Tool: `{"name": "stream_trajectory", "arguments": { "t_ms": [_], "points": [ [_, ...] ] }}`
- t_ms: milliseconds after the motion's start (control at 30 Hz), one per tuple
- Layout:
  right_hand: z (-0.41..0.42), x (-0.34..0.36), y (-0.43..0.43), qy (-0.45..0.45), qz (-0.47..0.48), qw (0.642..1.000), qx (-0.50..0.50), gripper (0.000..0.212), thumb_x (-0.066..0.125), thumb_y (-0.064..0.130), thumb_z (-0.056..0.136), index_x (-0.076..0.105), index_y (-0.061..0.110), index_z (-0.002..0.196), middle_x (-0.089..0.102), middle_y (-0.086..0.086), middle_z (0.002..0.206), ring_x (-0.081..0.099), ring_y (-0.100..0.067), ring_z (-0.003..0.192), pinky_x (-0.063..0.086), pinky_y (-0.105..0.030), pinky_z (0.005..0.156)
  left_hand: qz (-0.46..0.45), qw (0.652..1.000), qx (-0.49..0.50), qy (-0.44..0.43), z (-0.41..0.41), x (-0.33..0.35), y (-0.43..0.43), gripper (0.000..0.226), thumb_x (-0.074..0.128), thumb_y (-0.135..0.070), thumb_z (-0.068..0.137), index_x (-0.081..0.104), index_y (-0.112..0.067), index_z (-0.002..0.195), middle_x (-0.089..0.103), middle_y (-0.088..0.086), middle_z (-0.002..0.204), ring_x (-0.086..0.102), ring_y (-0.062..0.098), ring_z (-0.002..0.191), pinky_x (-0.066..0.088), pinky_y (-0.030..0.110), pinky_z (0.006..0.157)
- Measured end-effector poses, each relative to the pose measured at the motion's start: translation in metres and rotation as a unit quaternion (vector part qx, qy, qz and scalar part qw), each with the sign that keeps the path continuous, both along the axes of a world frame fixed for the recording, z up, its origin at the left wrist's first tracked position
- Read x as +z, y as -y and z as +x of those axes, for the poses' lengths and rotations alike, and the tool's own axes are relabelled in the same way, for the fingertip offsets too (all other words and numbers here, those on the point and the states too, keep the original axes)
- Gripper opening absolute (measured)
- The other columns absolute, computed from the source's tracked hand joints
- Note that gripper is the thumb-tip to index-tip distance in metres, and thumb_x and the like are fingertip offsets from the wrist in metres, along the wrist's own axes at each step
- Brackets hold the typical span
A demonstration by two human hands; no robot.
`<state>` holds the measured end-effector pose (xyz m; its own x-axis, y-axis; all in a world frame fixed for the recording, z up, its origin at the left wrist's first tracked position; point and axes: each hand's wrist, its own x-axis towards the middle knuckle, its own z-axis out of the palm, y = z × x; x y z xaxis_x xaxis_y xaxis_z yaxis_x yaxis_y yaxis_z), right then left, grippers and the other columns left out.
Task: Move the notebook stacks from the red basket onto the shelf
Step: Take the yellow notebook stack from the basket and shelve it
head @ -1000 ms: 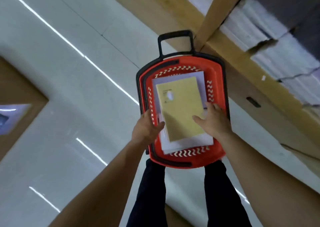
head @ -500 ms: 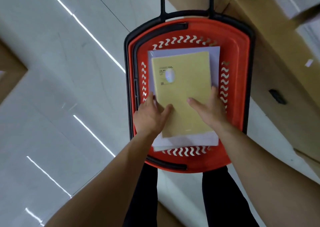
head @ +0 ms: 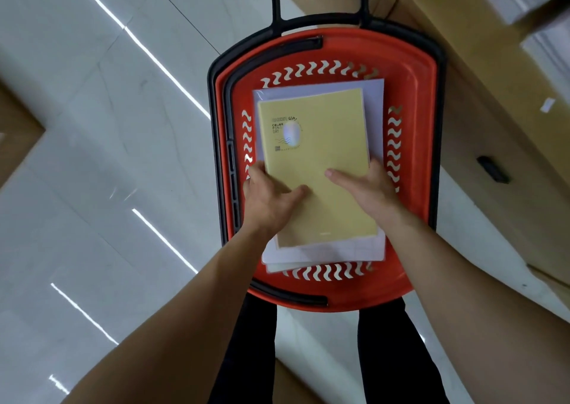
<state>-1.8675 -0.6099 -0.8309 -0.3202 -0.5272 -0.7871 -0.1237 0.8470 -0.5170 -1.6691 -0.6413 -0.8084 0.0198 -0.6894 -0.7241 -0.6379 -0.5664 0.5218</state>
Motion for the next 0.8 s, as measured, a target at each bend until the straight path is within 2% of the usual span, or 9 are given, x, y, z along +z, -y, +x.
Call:
{"name": "stream_trajectory", "arguments": {
  "t_ms": [67,167,267,400,467,633,733,800],
  "points": [
    [0.001,-0.001,-0.001,0.008,-0.008,1.0,0.011,0.082,0.083,0.069,0.049,0.07,0.024,0.116,0.076,0.01,0.105,0.072,-0.007,0.097,0.058,-0.036,0.091,0.007,1.0,0.029,-0.004,-0.003,0.001,0.003,0.08,0.075,-0.058,0.062,0.029,-0.029,0.121,0.051,-0.003,0.121,0.05,0.026,0.121,0.053,0.048,0.097],
    [0.003,-0.003,-0.004,0.005,-0.014,1.0,0.002,0.089,0.084,0.071,0.048,0.065,0.026,0.121,0.074,0.011,0.111,0.07,-0.009,0.102,0.057,-0.037,0.094,-0.006,0.997,0.069,-0.016,-0.005,-0.001,0.007,0.078,0.074,-0.058,0.059,0.031,-0.028,0.116,0.057,-0.001,0.118,0.059,0.024,0.112,0.057,0.045,0.091],
    [0.002,-0.007,-0.004,0.015,-0.013,1.0,-0.023,0.093,0.088,0.065,0.049,0.061,0.025,0.128,0.073,0.009,0.113,0.07,-0.011,0.102,0.057,-0.036,0.094,-0.023,0.995,0.083,-0.049,-0.008,-0.002,0.01,0.075,0.076,-0.053,0.062,0.029,-0.027,0.116,0.057,0.003,0.119,0.065,0.018,0.102,0.059,0.04,0.086],
    [0.002,-0.005,-0.004,0.03,-0.021,0.999,-0.037,0.087,0.095,0.044,0.062,0.054,0.022,0.136,0.071,0.009,0.115,0.069,-0.008,0.101,0.054,-0.023,0.083,-0.05,0.993,0.067,-0.082,-0.005,-0.001,0.013,0.089,0.079,-0.06,0.068,0.025,-0.048,0.137,0.052,0.007,0.136,0.067,0.025,0.105,0.059,0.05,0.086],
    [0.003,0.0,-0.006,0.033,-0.03,0.998,-0.037,0.084,0.094,0.041,0.064,0.053,0.022,0.135,0.07,0.011,0.112,0.068,-0.006,0.099,0.052,-0.02,0.078,-0.059,0.993,0.059,-0.081,-0.001,0.002,0.016,0.095,0.08,-0.062,0.069,0.025,-0.049,0.146,0.054,0.007,0.135,0.068,0.026,0.106,0.06,0.051,0.084],
    [0.011,0.033,-0.009,0.013,-0.07,0.997,-0.028,0.072,0.087,0.05,0.072,0.055,0.027,0.132,0.07,0.015,0.11,0.068,-0.003,0.098,0.053,-0.02,0.078,-0.076,0.994,0.029,-0.075,0.005,0.028,0.025,0.091,0.078,-0.064,0.07,0.031,-0.049,0.147,0.057,0.003,0.132,0.065,0.027,0.111,0.059,0.051,0.087],
    [0.011,0.069,-0.009,-0.013,-0.096,0.995,-0.025,0.075,0.084,0.054,0.074,0.053,0.027,0.136,0.068,0.012,0.117,0.067,-0.005,0.104,0.051,-0.02,0.079,-0.081,0.994,0.015,-0.078,0.005,0.059,0.028,0.09,0.077,-0.067,0.069,0.032,-0.052,0.146,0.058,0.001,0.131,0.065,0.025,0.111,0.058,0.049,0.088],
    [0.01,0.098,-0.007,-0.029,-0.102,0.994,-0.019,0.089,0.081,0.068,0.066,0.049,0.03,0.141,0.066,0.01,0.125,0.065,-0.009,0.11,0.053,-0.026,0.086,-0.086,0.993,0.013,-0.084,0.001,0.089,0.031,0.09,0.077,-0.068,0.068,0.033,-0.053,0.145,0.058,0.0,0.131,0.065,0.023,0.11,0.059,0.048,0.088]
  ]
}}
